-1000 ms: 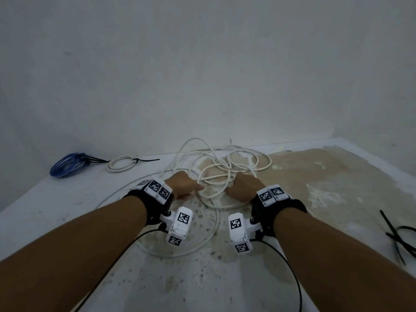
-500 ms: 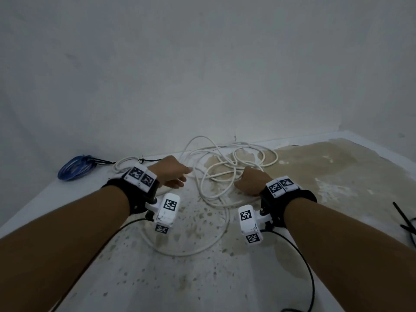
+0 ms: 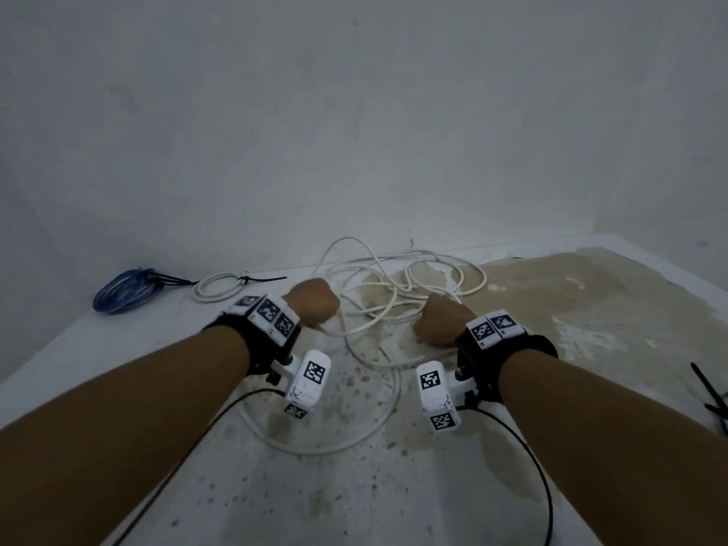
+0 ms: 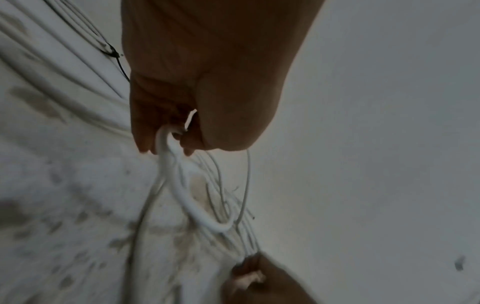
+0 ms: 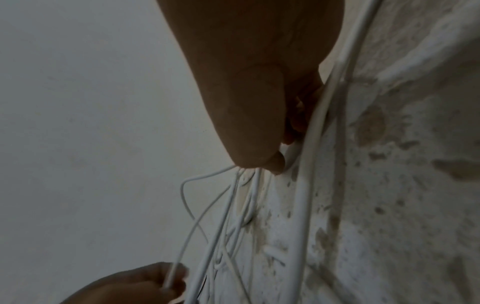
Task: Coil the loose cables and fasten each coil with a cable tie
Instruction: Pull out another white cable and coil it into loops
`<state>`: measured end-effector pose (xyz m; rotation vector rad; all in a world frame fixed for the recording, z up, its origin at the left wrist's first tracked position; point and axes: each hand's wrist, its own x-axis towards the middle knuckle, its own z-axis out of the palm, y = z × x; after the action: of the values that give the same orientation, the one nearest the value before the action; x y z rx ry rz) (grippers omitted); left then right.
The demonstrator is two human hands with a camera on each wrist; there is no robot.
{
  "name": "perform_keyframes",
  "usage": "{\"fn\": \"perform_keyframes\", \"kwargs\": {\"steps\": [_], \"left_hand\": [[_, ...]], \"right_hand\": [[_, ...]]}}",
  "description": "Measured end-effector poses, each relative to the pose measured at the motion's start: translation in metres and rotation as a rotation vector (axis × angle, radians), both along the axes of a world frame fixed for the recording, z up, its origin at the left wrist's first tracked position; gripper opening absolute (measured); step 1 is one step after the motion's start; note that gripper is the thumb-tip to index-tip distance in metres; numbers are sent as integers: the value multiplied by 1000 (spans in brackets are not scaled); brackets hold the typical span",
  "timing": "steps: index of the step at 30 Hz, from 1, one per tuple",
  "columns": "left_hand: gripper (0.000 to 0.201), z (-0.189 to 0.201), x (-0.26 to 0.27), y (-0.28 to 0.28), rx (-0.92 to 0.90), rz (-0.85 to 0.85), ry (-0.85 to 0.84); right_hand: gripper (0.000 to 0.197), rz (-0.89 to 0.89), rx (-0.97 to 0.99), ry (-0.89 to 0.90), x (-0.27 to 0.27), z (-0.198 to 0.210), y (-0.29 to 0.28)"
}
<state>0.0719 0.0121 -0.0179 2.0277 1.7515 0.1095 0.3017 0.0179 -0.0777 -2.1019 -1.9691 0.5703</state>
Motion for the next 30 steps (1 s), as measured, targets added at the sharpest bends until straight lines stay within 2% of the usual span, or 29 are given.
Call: {"fn": "perform_keyframes", "kwargs": {"steps": [2, 4, 6, 9, 11, 14, 15, 18, 20, 22, 23, 24, 27, 29, 30], "left_hand": [[11, 21, -8, -3, -16, 132, -328], [20, 44, -20, -8, 98, 245, -447], [26, 71, -33, -16, 160, 226, -440], [24, 108, -51, -30, 174, 197, -538], [22, 127, -61, -42, 221, 160, -553], [22, 144, -78, -54, 367, 136, -517], [21, 148, -83, -57, 399, 151, -523], [18, 167, -100, -62, 530, 253, -613], [18, 183, -112, -65, 596, 307, -738], [20, 198, -123, -67, 646, 330, -842], [21, 203, -126, -67, 662, 330, -869], [22, 207, -128, -67, 671, 320, -883], [23, 207, -121, -64, 658, 278, -868], [24, 202, -113, -62, 664, 284, -868], [24, 200, -109, -60, 677, 300, -877]], "right_hand": [[21, -8, -6, 1, -1, 3, -1], [27, -30, -13, 12, -4, 7, -8], [45, -54, -23, 9, -5, 9, -11], [54, -56, -42, 19, -6, 9, -12], [50, -56, -31, 24, -8, 12, -16], [20, -77, -7, 59, -8, 18, -18], [17, -96, -11, 107, -6, 18, -17], [23, -152, -25, 289, 1, 19, -15], [27, -177, -39, 274, 2, 24, -19], [33, -203, -21, 165, -1, 34, -24], [35, -204, 62, 113, -7, 41, -26], [34, -207, 177, 136, -13, 47, -27], [31, -257, 504, 398, -47, 59, -24], [40, -167, 527, 587, -79, 75, -22], [48, -83, 451, 730, -94, 83, -22]]}}
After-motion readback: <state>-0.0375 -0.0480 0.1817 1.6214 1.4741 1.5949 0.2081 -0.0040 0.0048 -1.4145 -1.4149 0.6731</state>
